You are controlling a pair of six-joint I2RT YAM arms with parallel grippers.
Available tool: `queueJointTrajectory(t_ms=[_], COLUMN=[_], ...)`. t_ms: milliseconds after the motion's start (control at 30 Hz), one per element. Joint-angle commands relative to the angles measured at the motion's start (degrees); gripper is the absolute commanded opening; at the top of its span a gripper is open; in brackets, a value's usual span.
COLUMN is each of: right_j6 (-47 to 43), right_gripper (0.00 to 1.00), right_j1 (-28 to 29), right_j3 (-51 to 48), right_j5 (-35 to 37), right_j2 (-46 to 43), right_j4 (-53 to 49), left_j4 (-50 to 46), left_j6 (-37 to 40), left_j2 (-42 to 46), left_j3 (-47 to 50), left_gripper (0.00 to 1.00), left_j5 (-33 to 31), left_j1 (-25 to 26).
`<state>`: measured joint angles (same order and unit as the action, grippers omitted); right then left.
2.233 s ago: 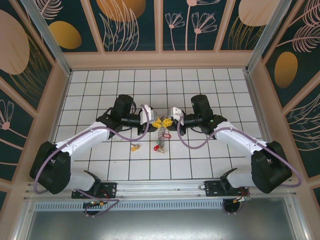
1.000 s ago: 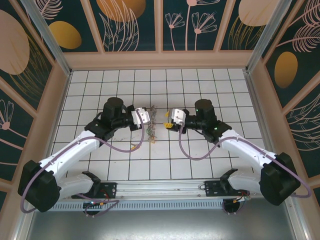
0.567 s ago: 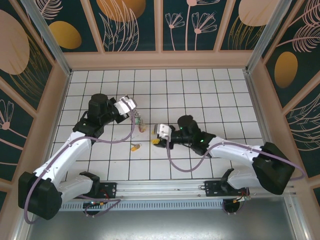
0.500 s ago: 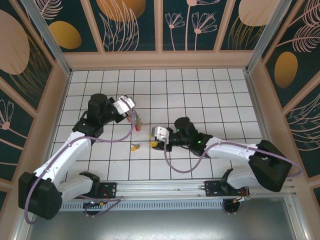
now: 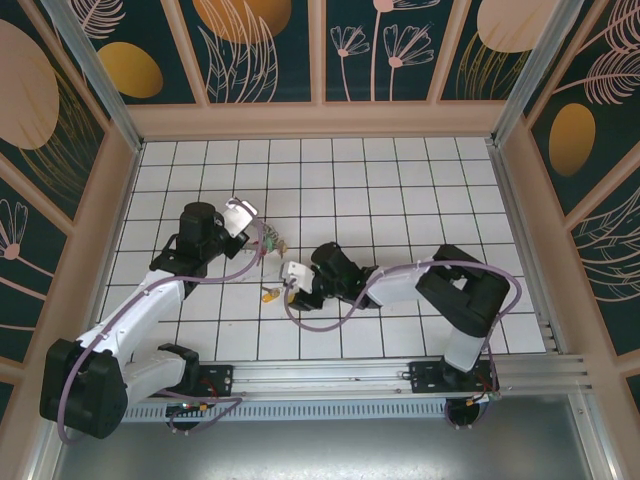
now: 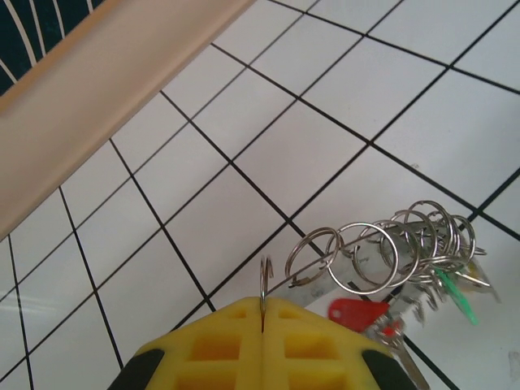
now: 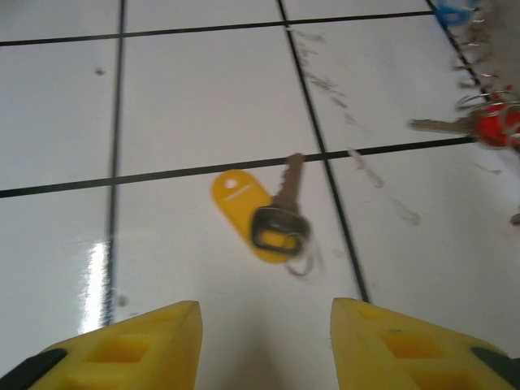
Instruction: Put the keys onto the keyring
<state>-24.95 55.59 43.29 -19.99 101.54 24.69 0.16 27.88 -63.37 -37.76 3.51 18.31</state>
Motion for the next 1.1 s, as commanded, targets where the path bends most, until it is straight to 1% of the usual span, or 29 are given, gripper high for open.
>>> queueJointTrajectory(t_ms=[0, 133, 267, 467, 667, 767, 833, 933, 1067], right_j6=[-0.01, -2.29, -3.17, -2.80, -3.48, -4.07, -4.45, -5.02, -4.98], right_gripper=[0.48, 0.48, 0.48, 0.42, 0.40, 0.35, 0.34, 0.28, 0.27], right_j1=[-1.87, -2.23, -2.75, -4.14, -4.75, -5.28, -5.67, -5.67, -5.75], right_j3=[3.74, 7.39, 9.08, 9.90, 11.59, 13.39, 14.33, 15.72, 15.87], right_j5=[-4.77, -8.03, -9.41, -12.82, -17.45, -19.90, -20.76, -21.40, -21.34], right_j2=[2.94, 6.11, 8.81, 10.43, 11.61, 12.68, 13.23, 14.05, 14.14], right_j4=[-0.51, -3.40, -4.30, -4.34, -7.08, -9.75, -10.83, -12.66, -13.13], left_j4=[4.82, 5.15, 5.20, 5.19, 5.37, 5.37, 5.42, 5.34, 5.37], left_j6=[-1.86, -2.29, -2.40, -1.99, -1.88, -1.79, -1.78, -1.60, -1.33], left_j2=[0.90, 0.63, 0.36, 0.36, 0.44, 0.59, 0.53, 0.53, 0.62], left_j3=[-0.47, -0.47, -0.56, -0.47, -0.35, -0.38, -0.30, -0.30, -0.23], left_gripper=[0.00, 0.00, 0.00, 0.00, 0.00, 0.00, 0.00, 0.00, 0.00], left_j5=[-0.26, 0.53, 0.76, 1.36, 1.94, 2.29, 2.38, 2.56, 2.59], left_j1=[-0.46, -0.47, -0.54, -0.51, -0.53, -0.54, -0.54, -0.55, -0.59])
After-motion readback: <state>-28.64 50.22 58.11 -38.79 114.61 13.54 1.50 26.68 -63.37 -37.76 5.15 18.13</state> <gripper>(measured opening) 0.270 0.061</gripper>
